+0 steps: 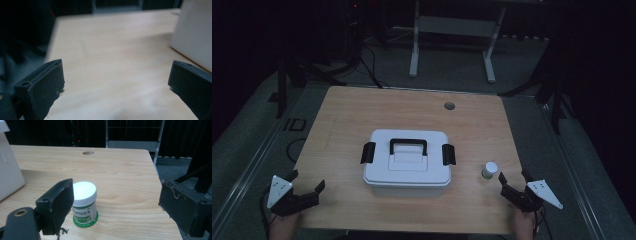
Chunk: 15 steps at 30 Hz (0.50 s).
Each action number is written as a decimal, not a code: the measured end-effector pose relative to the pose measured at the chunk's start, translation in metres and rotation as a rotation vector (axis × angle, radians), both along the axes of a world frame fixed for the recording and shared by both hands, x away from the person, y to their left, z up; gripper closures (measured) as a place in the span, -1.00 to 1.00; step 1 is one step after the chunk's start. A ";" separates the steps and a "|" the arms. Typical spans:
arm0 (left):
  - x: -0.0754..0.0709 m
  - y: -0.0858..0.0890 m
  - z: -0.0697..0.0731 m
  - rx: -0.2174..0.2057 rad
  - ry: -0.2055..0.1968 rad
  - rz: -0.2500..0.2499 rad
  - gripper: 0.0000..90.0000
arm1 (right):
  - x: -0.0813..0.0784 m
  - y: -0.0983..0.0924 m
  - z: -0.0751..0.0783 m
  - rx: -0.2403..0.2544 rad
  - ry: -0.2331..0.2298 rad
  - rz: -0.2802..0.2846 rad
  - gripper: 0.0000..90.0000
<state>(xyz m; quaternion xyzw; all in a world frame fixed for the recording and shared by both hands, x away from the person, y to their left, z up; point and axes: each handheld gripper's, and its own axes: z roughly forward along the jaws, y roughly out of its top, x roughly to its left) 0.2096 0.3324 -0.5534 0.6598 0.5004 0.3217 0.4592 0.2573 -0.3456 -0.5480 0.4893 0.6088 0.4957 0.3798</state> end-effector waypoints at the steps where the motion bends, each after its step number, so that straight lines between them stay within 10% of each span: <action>1: 0.000 0.000 0.000 0.000 0.000 0.000 -1.00 | -0.001 0.000 0.000 0.002 -0.005 0.000 -0.73; 15: 0.013 0.033 0.012 0.166 0.333 -0.165 -1.00 | -0.001 0.003 0.000 -0.022 -0.005 0.031 -0.73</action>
